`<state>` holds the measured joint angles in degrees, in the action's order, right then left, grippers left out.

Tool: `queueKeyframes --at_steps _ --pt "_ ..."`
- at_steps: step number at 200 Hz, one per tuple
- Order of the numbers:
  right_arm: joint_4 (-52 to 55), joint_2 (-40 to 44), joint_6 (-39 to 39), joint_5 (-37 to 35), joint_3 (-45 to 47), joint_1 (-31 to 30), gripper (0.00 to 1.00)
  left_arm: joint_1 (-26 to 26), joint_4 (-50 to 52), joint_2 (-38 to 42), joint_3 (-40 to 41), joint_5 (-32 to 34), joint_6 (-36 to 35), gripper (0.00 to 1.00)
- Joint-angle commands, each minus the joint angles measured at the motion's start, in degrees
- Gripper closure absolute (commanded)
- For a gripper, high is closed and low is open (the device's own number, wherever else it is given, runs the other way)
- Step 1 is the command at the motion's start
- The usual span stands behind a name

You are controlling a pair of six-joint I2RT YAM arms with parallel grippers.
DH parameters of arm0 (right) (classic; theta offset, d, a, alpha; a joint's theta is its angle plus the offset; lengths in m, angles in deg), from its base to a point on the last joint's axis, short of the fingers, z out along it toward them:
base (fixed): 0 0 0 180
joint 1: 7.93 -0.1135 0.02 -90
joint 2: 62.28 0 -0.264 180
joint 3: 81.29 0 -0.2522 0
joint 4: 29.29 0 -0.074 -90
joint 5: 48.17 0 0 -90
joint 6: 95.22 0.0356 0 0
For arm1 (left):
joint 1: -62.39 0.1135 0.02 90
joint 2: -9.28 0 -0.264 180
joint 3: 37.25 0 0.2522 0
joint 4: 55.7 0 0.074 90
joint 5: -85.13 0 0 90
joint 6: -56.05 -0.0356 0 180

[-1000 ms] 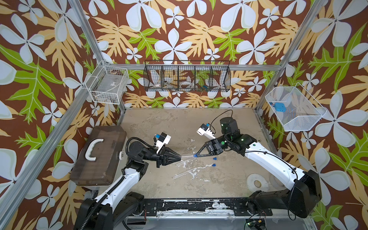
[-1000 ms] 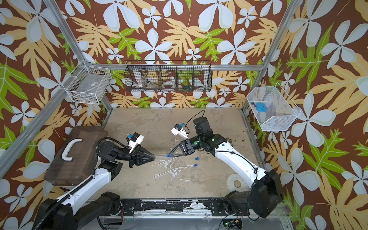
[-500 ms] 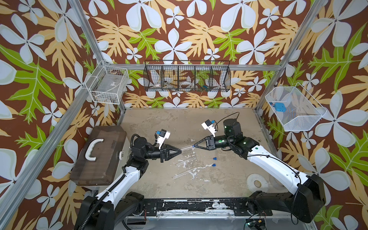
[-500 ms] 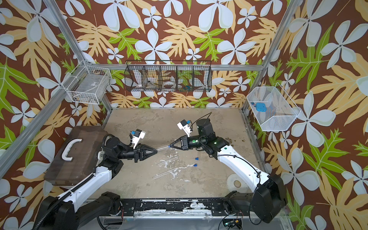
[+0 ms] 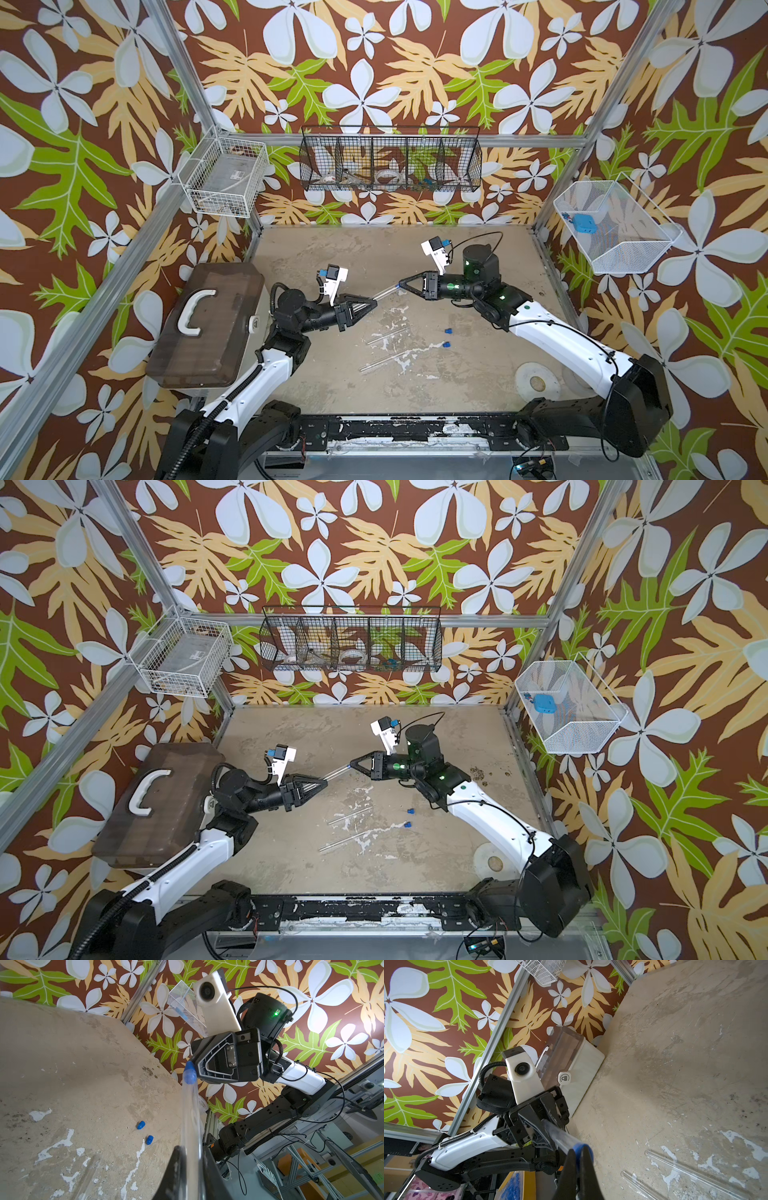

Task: Insert stoppers into test tubes
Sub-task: Insert the stopper into the test tube.

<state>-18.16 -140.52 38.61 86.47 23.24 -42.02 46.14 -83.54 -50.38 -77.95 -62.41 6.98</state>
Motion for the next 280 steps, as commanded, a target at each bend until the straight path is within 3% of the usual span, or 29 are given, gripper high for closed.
queueKeyframes --at_steps 1,67,96,161,225,280 --pt "6.4 -0.8 -5.5 21.6 -0.9 -4.0 1.00 -1.5 -9.9 0.1 -0.7 -12.3 -2.5 1.00" --pt "9.2 0.9 -7.5 26.3 -1.9 -1.4 1.00 -1.5 -10.1 0.2 -0.5 -14.0 -3.2 1.00" --pt "10.1 1.8 -7.7 25.7 -3.1 -0.2 0.84 -1.4 -7.1 0.0 -0.7 -13.0 -4.9 1.00" --pt "13.1 6.0 -8.6 27.6 -2.5 5.7 0.63 -0.8 -3.5 0.2 -0.9 -12.4 -7.2 1.00" --pt "12.5 9.3 -7.7 26.9 -0.7 11.4 0.64 -0.5 -3.5 0.1 -1.0 -13.1 -7.3 1.00" --pt "11.7 6.7 -7.5 25.6 3.1 10.2 0.70 -0.6 -12.4 -0.2 0.0 -14.3 -0.8 1.00"
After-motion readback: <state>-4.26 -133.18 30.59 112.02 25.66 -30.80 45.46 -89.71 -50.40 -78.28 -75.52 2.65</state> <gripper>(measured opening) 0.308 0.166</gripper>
